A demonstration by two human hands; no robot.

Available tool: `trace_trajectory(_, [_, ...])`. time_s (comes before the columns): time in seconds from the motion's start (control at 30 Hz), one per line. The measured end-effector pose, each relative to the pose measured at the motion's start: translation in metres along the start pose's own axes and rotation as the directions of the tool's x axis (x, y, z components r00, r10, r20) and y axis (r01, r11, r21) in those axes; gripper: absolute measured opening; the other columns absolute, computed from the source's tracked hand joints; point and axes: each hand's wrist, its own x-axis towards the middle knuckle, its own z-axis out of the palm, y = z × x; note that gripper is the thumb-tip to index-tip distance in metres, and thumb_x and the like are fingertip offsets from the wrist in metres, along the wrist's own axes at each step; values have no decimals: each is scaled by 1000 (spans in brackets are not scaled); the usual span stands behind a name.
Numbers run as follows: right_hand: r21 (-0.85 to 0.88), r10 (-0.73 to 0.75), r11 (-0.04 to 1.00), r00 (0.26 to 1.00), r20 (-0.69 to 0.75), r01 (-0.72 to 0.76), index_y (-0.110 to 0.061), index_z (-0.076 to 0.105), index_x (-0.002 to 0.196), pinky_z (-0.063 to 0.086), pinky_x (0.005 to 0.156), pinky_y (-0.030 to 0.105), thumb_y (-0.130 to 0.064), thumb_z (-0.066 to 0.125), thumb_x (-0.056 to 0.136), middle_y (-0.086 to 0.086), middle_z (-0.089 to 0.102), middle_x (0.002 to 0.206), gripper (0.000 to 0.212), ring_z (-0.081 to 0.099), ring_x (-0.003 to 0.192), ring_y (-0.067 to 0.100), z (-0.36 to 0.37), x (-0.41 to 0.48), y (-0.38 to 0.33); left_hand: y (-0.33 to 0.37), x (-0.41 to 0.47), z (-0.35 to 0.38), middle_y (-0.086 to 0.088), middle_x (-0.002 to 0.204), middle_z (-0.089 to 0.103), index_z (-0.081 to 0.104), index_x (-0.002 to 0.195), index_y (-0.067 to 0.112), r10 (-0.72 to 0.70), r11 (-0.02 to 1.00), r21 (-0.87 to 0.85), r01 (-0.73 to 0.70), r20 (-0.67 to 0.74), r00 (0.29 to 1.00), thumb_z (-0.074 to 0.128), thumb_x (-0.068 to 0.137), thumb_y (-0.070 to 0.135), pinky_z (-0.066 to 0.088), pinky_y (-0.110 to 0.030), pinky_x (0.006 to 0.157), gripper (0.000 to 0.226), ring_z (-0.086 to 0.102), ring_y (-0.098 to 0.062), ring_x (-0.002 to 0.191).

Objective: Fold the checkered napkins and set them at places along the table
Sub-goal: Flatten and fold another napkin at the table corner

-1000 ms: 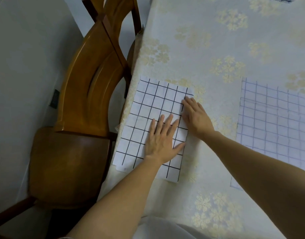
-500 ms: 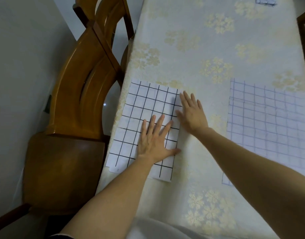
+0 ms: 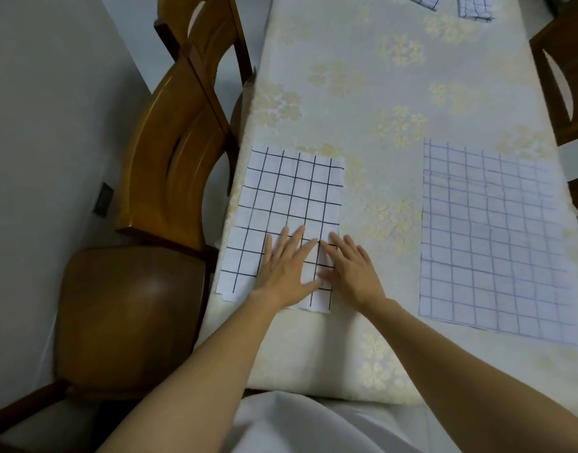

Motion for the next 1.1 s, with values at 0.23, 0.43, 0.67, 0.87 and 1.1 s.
trace_trajectory(0.23, [-204, 53, 979, 987, 153, -21, -34, -14, 159, -7, 125, 47, -80, 63, 72, -9, -26, 164, 125, -24, 151, 22, -12, 0, 11, 0, -2, 0, 5, 160, -40, -17, 159, 36, -17, 992, 126, 0, 136, 991, 59, 63, 92, -24, -55, 118, 135, -40, -25, 146])
trace_trajectory(0.43, [-234, 87, 971, 984, 155, -50, -35, -21, 156, -8, 125, 48, -90, 52, 67, -1, -31, 163, 128, -28, 150, 26, -7, -13, 15, 3, -1, -3, 4, 162, -37, -18, 159, 35, -34, 993, 116, 14, 173, 984, 51, 60, 98, -20, -59, 119, 136, -39, -26, 146])
trace_trajectory(0.67, [-17, 99, 995, 988, -118, -101, -31, 15, 160, 9, 125, 44, -72, 29, 94, -3, 9, 169, 79, 4, 156, 23, -18, 5, 9, -12, 23, -27, -1, 170, -11, 6, 163, 25, -72, 997, 34, 74, -52, 996, 32, 103, 60, -16, -46, 124, 74, -19, -23, 155])
trace_trajectory(0.87, [-89, 162, 982, 985, -65, -168, -33, 12, 161, 8, 125, 47, -50, 35, 105, 5, 2, 170, 63, 0, 156, 32, -23, 51, 12, -23, 70, -50, -2, 170, -14, 5, 163, 27, -37, 981, 191, 42, -32, 999, 28, 103, 63, -13, -54, 123, 74, -18, -27, 155])
trace_trajectory(1.1, [-145, 308, 937, 947, -86, -318, -40, 6, 159, 9, 123, 49, -56, 24, 105, 8, -1, 169, 60, 0, 155, 35, -55, 96, 36, -51, 77, -22, -1, 170, -15, -7, 161, 35, -30, 960, 274, 59, -110, 994, 13, 96, 76, -5, -61, 122, 80, -19, -29, 155])
